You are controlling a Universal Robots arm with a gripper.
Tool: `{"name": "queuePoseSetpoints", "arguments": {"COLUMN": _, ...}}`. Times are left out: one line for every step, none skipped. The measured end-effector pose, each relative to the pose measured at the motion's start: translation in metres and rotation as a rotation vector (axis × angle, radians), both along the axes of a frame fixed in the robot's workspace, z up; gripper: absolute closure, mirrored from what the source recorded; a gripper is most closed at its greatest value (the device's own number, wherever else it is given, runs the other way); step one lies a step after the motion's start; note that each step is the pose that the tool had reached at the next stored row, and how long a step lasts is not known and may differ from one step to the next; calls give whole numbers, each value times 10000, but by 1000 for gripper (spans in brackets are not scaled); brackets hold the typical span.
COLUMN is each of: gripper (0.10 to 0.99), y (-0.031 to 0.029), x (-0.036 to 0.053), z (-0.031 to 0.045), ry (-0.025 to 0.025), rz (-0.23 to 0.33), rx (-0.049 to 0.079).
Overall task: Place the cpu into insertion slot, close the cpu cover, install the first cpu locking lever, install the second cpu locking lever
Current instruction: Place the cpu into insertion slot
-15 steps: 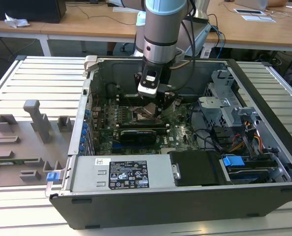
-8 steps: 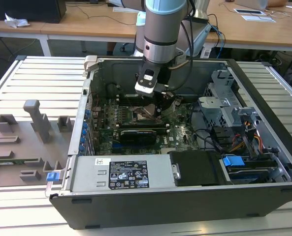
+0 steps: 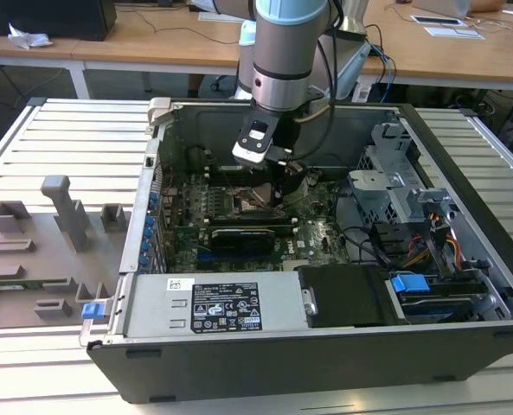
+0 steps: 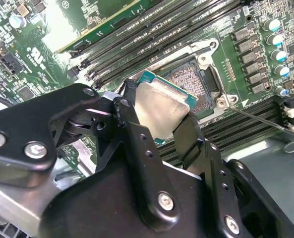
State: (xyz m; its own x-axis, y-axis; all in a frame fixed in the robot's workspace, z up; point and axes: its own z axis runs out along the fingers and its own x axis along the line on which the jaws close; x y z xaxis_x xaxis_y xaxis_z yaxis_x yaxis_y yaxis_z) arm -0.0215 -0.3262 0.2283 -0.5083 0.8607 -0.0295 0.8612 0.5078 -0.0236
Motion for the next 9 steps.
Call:
{"name": "queuePoseSetpoints", "arguments": {"gripper": 545, "y": 0, "x": 0, "z": 0, "ry": 0, "rz": -114, "rx": -10}}
{"name": "queuePoseSetpoints", "arguments": {"gripper": 545, "y": 0, "x": 0, "z": 0, "ry": 0, "rz": -208, "rx": -18}}
{"name": "queuePoseSetpoints", "arguments": {"gripper": 545, "y": 0, "x": 0, "z": 0, "ry": 0, "rz": -336, "rx": -28}}
{"name": "queuePoseSetpoints", "arguments": {"gripper": 545, "y": 0, "x": 0, "z": 0, "ry": 0, "rz": -445, "rx": -35}}
{"name": "queuePoseSetpoints", "arguments": {"gripper": 545, "y": 0, "x": 0, "z": 0, "ry": 0, "rz": -517, "rx": -42}}
{"name": "queuePoseSetpoints", "arguments": {"gripper": 545, "y": 0, "x": 0, "z": 0, "ry": 0, "rz": -558, "rx": -45}}
{"name": "queuePoseSetpoints", "arguments": {"gripper": 545, "y": 0, "x": 0, "z": 0, "ry": 0, "rz": -633, "rx": -51}}
{"name": "queuePoseSetpoints", "arguments": {"gripper": 545, "y": 0, "x": 0, "z": 0, "ry": 0, "rz": -689, "rx": -56}}
{"name": "queuePoseSetpoints", "arguments": {"gripper": 545, "y": 0, "x": 0, "z": 0, "ry": -1, "rz": -727, "rx": -59}}
